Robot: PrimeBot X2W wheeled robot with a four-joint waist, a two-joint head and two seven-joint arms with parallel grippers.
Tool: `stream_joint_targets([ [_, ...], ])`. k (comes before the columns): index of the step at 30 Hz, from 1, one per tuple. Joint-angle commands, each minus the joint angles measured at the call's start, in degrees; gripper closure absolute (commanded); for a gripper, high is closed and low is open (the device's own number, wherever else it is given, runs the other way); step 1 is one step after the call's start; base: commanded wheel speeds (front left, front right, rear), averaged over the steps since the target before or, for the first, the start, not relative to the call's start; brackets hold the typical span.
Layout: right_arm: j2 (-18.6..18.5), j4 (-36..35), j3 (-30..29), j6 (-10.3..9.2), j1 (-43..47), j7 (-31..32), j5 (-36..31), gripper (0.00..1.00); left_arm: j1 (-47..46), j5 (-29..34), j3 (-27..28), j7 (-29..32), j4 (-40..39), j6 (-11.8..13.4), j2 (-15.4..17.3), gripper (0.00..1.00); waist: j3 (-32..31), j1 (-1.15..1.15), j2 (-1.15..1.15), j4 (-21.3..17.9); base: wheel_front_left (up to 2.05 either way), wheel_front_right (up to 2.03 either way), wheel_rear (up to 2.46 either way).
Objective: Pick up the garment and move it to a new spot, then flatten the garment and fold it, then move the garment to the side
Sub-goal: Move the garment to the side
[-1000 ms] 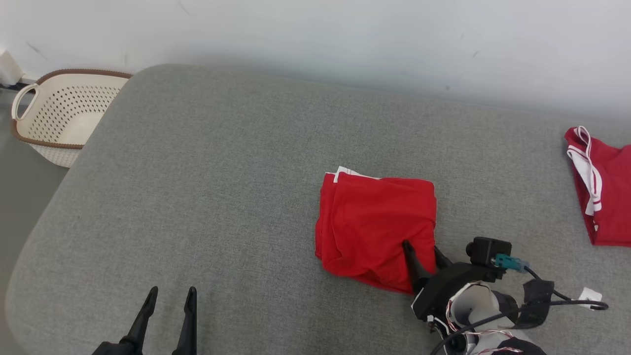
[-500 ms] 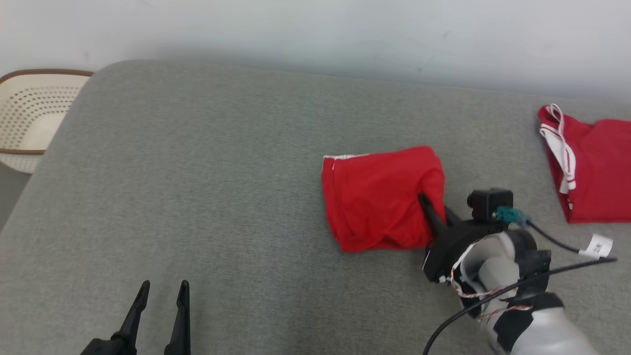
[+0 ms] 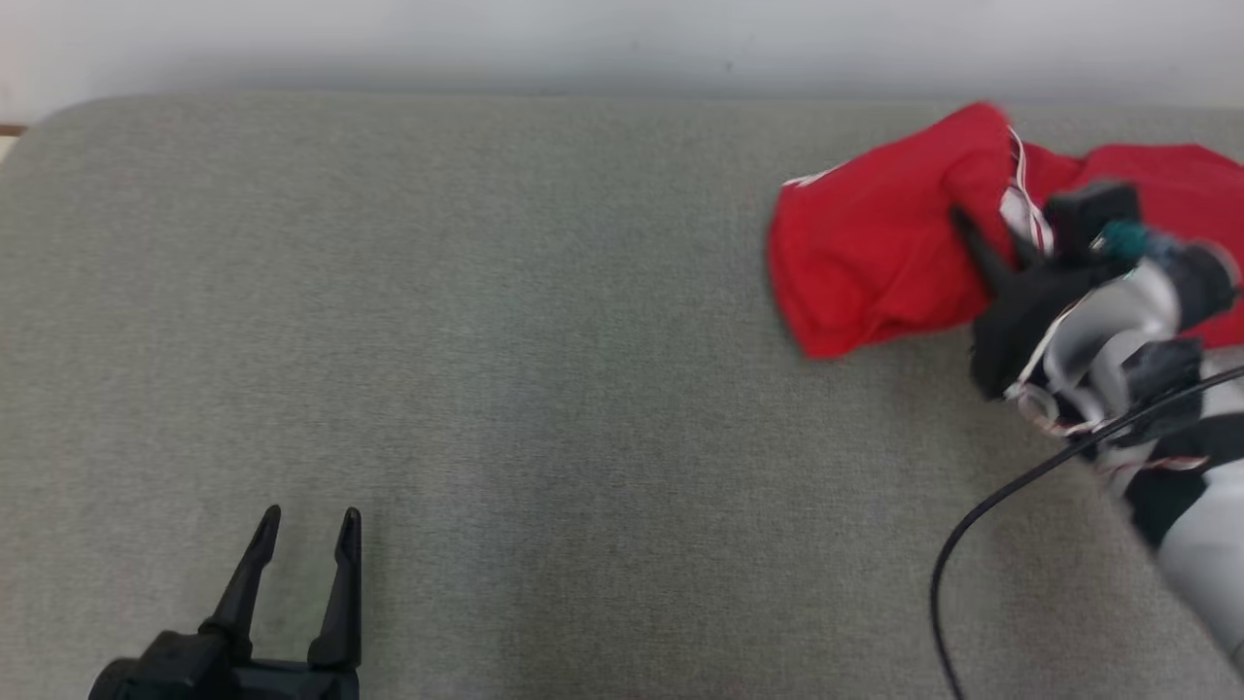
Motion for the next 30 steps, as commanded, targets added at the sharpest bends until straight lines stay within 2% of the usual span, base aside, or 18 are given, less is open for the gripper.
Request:
stream_joint_targets([
  [1,-1.4,-0.8,0.4,-0.05,-2.0,0.3,0.4,1.0,-0.8,0.3,0.3,-0.1,-0.4,-0.2,0.6,0.0,2.5,-0.01,0.0,-2.3,0.0,0.0,0.0],
  [10,-9.1,-3.8,3.1,-0.05,-8.4,5.0,3.0,1.0,-2.1,0.5,0.3,-0.1,-2.0,-0.9,1.7,0.0,5.4,-0.01,0.0,-4.2,0.0,0.0,0.0],
  [16,-13.7,-4.7,3.8,-0.06,-11.2,7.2,7.0,1.0,-2.4,0.3,1.0,-0.1,-4.0,-1.2,2.8,0.0,7.0,-0.01,0.0,-5.2,0.0,0.0,0.0],
  [19,-13.8,-5.0,5.1,-0.05,-11.5,8.4,8.3,1.0,-2.4,0.3,1.2,-0.1,-4.5,-1.4,3.2,0.0,7.7,-0.01,0.0,-5.8,0.0,0.0,0.0],
  [22,-16.0,-4.2,7.1,-0.06,-14.5,8.9,8.5,1.0,-3.0,0.1,1.5,-0.1,-5.4,-1.4,4.1,0.0,9.3,-0.01,0.0,-6.1,0.0,0.0,0.0],
  [30,-18.1,-1.8,11.2,-0.06,-19.7,9.1,6.1,1.0,-3.3,-0.3,2.2,-0.1,-7.7,-1.6,5.8,0.0,12.6,-0.01,0.0,-5.6,0.0,0.0,0.0],
])
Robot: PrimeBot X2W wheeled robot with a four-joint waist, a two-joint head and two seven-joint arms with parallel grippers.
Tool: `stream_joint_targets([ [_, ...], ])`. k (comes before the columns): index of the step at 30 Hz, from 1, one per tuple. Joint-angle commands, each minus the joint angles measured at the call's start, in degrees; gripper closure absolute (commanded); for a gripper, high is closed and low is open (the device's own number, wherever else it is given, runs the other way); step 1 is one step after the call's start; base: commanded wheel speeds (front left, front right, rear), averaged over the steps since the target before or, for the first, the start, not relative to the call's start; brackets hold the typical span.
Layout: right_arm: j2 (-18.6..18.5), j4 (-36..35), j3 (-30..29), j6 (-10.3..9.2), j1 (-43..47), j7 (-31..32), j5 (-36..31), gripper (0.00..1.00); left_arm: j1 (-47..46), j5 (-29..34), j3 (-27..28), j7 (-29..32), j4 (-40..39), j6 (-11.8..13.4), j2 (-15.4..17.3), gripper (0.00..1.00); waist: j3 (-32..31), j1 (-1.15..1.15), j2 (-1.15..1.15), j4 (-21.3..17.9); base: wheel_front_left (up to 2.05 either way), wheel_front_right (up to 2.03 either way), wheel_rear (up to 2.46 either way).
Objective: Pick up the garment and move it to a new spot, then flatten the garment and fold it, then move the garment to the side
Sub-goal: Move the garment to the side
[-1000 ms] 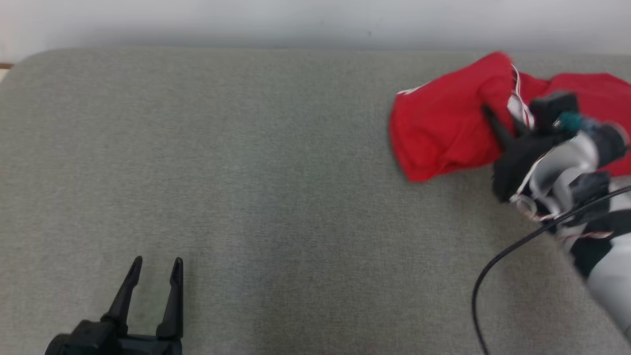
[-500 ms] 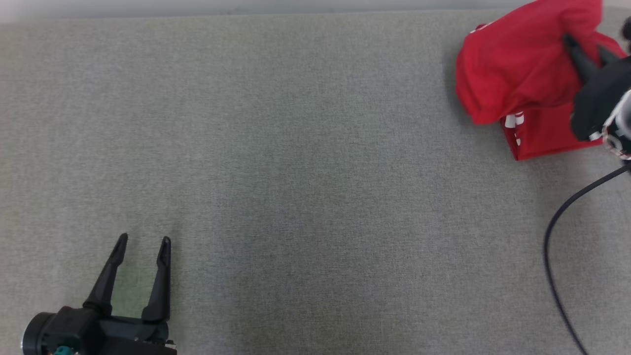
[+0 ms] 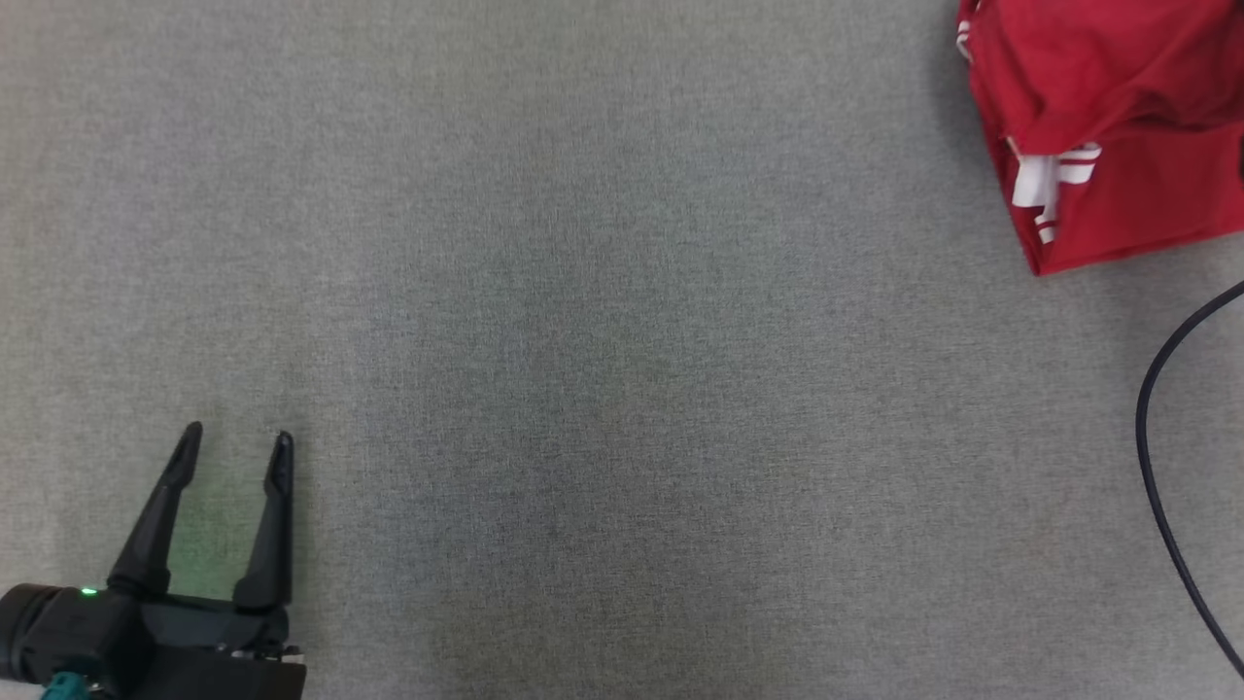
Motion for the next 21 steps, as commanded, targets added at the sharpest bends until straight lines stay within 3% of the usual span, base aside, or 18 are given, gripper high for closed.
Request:
stream_joint_targets([
  [1,-0.6,0.1,0.5,-0.07,-0.9,0.0,-0.5,1.0,-0.1,-0.6,0.4,-0.1,-0.2,-0.1,0.6,0.0,0.8,-0.01,-0.01,0.2,0.0,0.0,0.0],
  [8,-3.2,1.6,5.1,-0.07,-5.6,-0.8,-3.6,1.0,-0.2,-0.6,0.8,-0.1,-1.2,-0.2,0.7,0.0,2.2,-0.01,-0.01,0.5,0.0,0.0,0.0],
  [19,-3.8,3.7,9.0,-0.07,-7.7,-0.6,-3.2,1.0,-0.3,-0.4,1.0,-0.1,-1.7,-0.2,0.0,0.0,2.5,-0.01,-0.01,0.9,0.0,0.0,0.0],
  [20,-3.7,4.2,9.3,-0.07,-7.8,-0.2,-3.4,0.7,-0.3,-0.4,1.0,-0.1,-1.7,-0.2,0.0,0.0,2.4,-0.01,-0.01,0.9,0.0,0.0,0.0],
  [21,-3.7,4.6,9.6,-0.07,-7.9,0.3,-3.5,0.22,-0.3,-0.4,1.1,-0.1,-1.6,-0.2,0.0,0.0,2.3,-0.01,-0.01,0.9,0.0,0.0,0.0],
])
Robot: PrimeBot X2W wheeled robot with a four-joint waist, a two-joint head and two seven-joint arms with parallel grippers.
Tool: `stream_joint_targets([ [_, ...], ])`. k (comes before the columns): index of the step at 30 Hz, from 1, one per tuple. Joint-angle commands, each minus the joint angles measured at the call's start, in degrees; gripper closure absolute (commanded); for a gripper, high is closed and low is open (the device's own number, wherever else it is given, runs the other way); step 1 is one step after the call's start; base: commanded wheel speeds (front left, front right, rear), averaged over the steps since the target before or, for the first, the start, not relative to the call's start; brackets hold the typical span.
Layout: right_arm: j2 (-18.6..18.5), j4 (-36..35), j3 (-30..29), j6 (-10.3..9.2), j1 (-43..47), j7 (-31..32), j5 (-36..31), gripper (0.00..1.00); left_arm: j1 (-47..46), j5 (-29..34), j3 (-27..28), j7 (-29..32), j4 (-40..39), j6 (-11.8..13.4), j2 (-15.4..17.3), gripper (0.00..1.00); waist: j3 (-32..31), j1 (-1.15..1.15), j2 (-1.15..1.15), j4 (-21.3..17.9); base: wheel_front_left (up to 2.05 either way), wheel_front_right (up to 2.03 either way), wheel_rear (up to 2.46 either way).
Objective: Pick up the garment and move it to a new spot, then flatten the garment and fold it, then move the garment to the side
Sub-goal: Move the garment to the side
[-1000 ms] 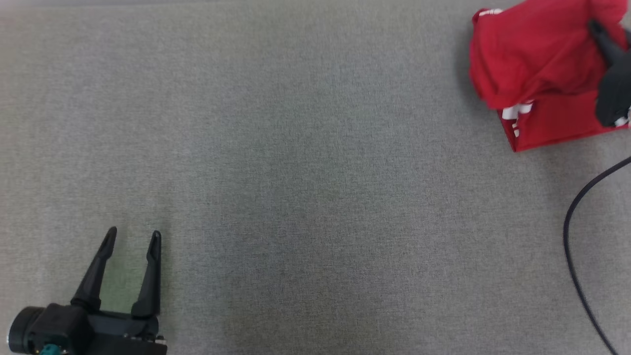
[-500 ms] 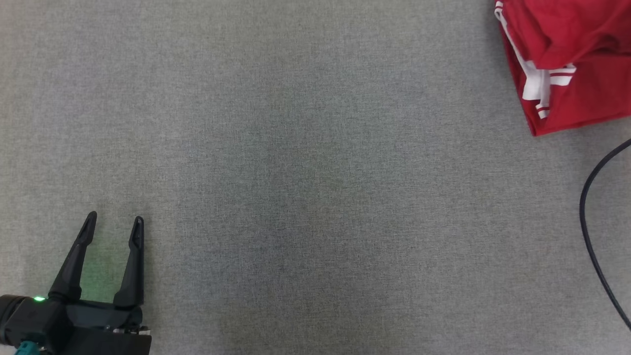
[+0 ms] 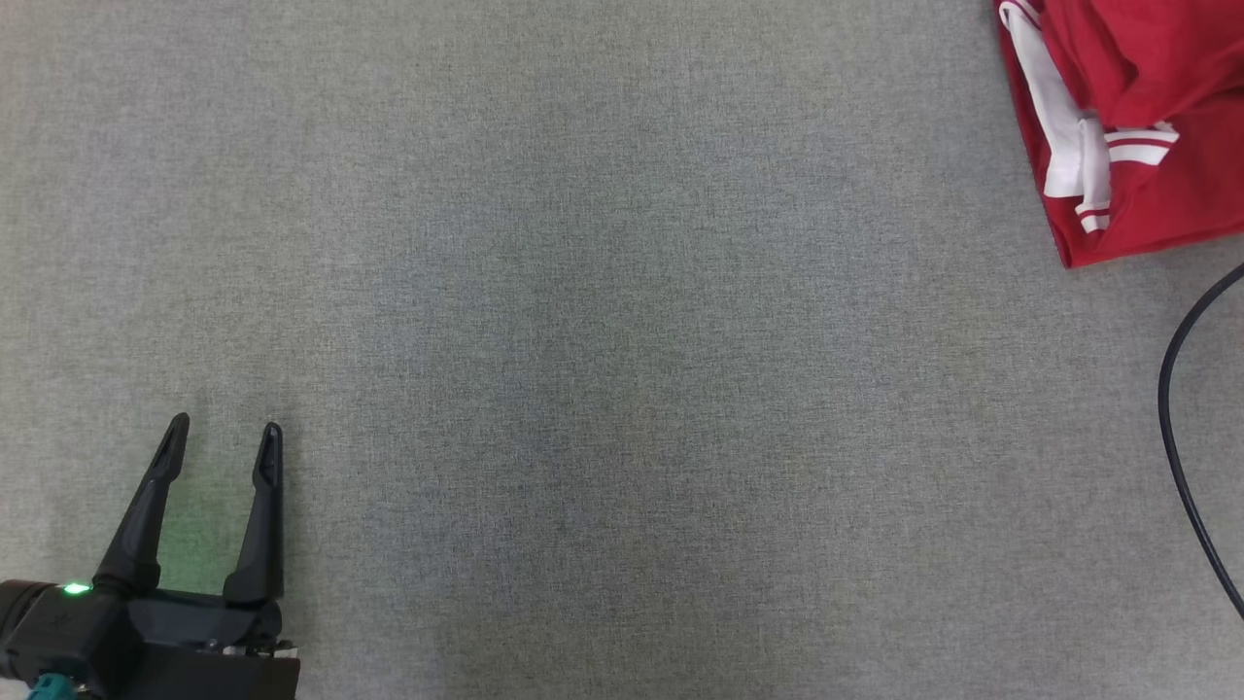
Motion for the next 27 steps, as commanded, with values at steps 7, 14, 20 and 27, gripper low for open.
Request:
stream_joint_targets([
  [7,-0.5,2.8,1.9,-0.07,-2.5,0.1,-3.0,0.0,-0.5,0.0,0.4,-0.1,0.5,-0.2,-0.3,0.0,-0.6,0.0,0.0,0.1,0.0,0.0,0.0],
  [14,1.2,4.9,0.4,-0.07,-2.8,-1.8,-2.7,0.0,-0.4,-0.1,0.5,-0.1,1.0,-0.2,-0.8,0.0,-1.8,0.0,0.0,0.0,0.0,0.0,0.0],
  [20,5.5,7.8,-8.0,-0.07,0.6,-9.8,3.3,0.0,0.5,-0.6,0.6,-0.1,2.1,-0.2,-1.9,0.0,-4.9,0.0,0.0,0.2,0.0,0.0,0.0],
  [27,9.4,7.6,-15.6,-0.07,6.9,-16.8,9.4,0.0,2.5,-1.0,1.0,-0.1,3.0,0.5,-3.5,0.0,-9.7,0.0,0.0,0.9,0.0,0.0,0.0],
])
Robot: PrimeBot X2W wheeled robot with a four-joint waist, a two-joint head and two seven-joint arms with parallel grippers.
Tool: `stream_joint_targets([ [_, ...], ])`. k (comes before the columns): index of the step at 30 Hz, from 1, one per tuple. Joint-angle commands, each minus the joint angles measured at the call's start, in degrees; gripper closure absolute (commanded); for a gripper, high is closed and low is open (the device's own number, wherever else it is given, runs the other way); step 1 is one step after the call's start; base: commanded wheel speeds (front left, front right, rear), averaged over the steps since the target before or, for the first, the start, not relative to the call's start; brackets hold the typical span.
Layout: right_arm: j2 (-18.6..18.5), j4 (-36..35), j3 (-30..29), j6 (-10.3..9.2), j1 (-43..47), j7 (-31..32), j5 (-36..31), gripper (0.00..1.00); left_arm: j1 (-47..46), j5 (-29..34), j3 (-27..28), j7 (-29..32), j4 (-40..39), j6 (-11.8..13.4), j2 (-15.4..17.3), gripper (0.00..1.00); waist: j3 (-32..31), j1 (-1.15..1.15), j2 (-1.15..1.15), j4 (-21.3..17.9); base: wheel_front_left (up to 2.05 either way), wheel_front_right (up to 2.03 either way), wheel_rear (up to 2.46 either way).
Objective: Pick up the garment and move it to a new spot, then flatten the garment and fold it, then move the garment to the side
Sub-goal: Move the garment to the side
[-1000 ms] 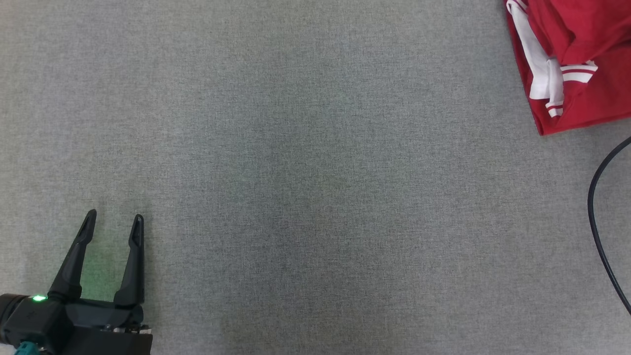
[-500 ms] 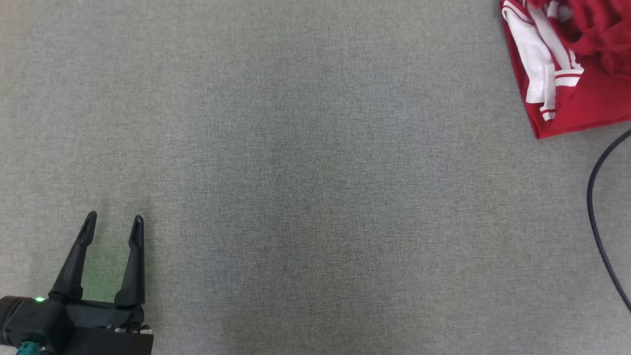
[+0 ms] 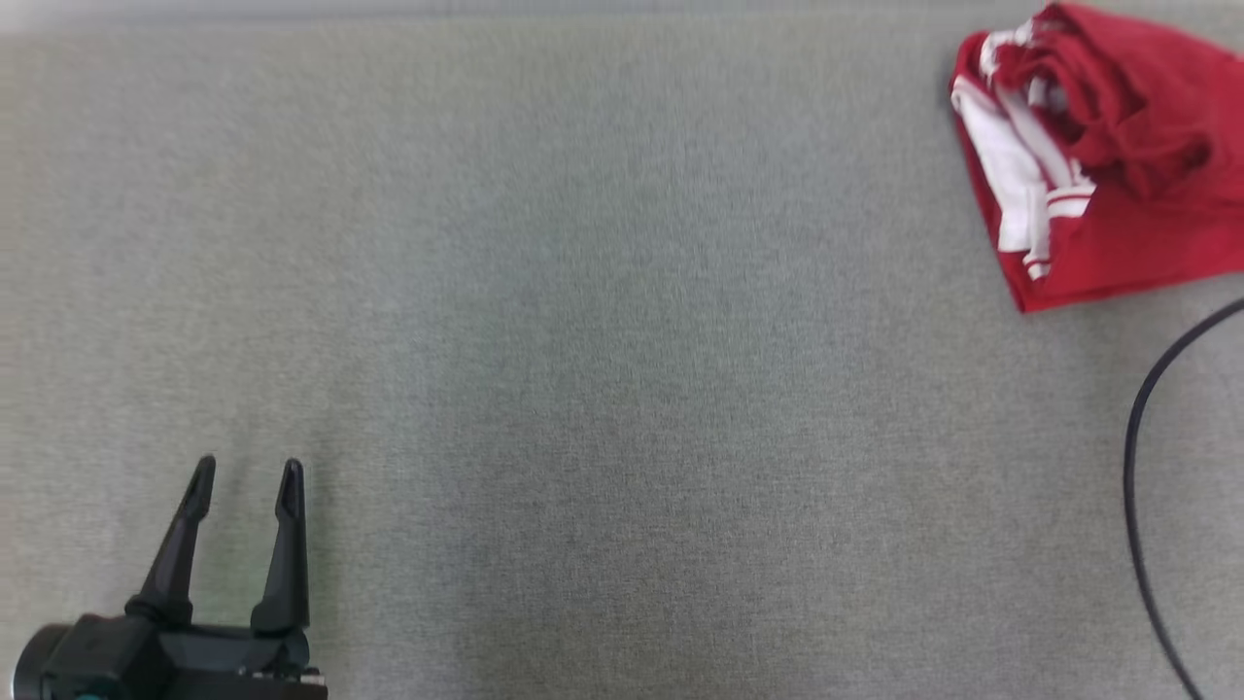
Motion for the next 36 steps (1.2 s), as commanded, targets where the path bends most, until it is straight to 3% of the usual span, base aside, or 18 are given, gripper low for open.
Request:
stream_joint_targets([
  [1,0.9,-0.7,-1.1,-0.07,2.0,-0.5,0.7,0.0,1.0,-0.7,0.3,-0.1,0.4,0.2,-0.1,0.0,-2.7,0.01,0.0,0.4,0.0,0.0,0.0],
  [8,4.3,-8.5,-13.4,-0.07,11.7,-0.9,-2.6,0.0,2.8,-0.5,0.5,-0.1,1.2,0.7,-1.1,0.0,-6.8,0.01,0.0,0.4,0.0,0.0,0.0],
  [14,9.8,-17.0,-25.4,-0.07,22.9,-0.9,-9.8,0.0,4.0,-0.5,0.8,-0.1,1.7,1.2,-1.5,0.0,-9.9,0.01,0.0,0.4,0.0,0.0,0.0],
  [19,14.4,-24.3,-32.2,-0.07,31.4,-0.9,-15.8,0.0,4.8,-0.2,0.3,-0.1,2.3,1.4,-1.8,0.0,-12.0,0.01,0.0,0.8,0.0,0.0,0.0],
  [27,20.2,-34.9,-38.5,-0.06,43.1,-0.9,-25.0,0.0,5.6,-0.2,-0.5,-0.1,2.8,2.0,-2.2,0.0,-14.5,0.01,0.0,0.9,0.0,0.0,0.0],
  [36,24.8,-42.7,-41.0,-0.06,52.6,-0.9,-31.3,0.0,6.8,-0.6,-0.1,-0.1,2.7,2.1,-2.3,0.0,-15.6,0.01,0.0,0.4,0.0,0.0,0.0],
])
